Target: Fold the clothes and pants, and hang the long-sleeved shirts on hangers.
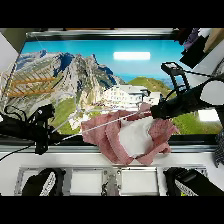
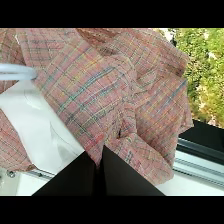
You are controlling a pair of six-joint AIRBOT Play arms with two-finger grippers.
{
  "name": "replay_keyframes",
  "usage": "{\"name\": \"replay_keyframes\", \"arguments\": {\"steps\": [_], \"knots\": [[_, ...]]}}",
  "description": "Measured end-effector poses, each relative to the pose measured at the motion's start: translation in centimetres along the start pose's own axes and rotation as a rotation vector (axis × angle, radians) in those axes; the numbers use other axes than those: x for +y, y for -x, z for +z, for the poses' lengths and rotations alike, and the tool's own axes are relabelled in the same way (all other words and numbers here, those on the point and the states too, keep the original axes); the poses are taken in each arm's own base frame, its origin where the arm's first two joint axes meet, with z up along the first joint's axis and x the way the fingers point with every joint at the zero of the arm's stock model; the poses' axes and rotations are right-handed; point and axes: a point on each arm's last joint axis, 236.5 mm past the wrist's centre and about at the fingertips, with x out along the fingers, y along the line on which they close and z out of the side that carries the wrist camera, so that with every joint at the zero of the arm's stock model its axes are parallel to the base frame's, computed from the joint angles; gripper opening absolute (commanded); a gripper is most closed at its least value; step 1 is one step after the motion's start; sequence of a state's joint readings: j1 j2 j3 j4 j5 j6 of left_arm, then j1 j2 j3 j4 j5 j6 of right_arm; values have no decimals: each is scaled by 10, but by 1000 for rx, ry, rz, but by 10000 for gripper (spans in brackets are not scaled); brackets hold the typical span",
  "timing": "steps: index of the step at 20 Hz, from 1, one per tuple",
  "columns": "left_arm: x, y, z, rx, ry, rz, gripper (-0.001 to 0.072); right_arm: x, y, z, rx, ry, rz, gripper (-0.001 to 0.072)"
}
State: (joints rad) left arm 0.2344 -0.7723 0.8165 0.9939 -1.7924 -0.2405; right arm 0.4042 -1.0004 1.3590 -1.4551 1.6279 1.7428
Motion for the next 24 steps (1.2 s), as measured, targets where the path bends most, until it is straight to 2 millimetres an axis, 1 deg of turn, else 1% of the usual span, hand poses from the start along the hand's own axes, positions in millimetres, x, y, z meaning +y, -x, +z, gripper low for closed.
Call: {"name": "replay_keyframes", "arguments": {"steps": [3, 9, 15, 17, 21, 24], "knots": [[-2, -5, -3, -2, 0, -4, 18, 0, 0, 0, 0, 0, 0, 23], [-3, -5, -2, -3, -11, 1, 17, 0, 0, 0, 0, 0, 0, 22], [-14, -11, 2, 23, -68, -40, 17, 0, 0, 0, 0, 0, 0, 22], [-10, -13, 4, 20, -71, -22, 18, 0, 0, 0, 0, 0, 0, 22], [9, -14, 11, 4, -64, 48, 18, 0, 0, 0, 0, 0, 0, 22], [20, -15, 13, 2, -46, 39, 17, 0, 0, 0, 0, 0, 0, 22]]}}
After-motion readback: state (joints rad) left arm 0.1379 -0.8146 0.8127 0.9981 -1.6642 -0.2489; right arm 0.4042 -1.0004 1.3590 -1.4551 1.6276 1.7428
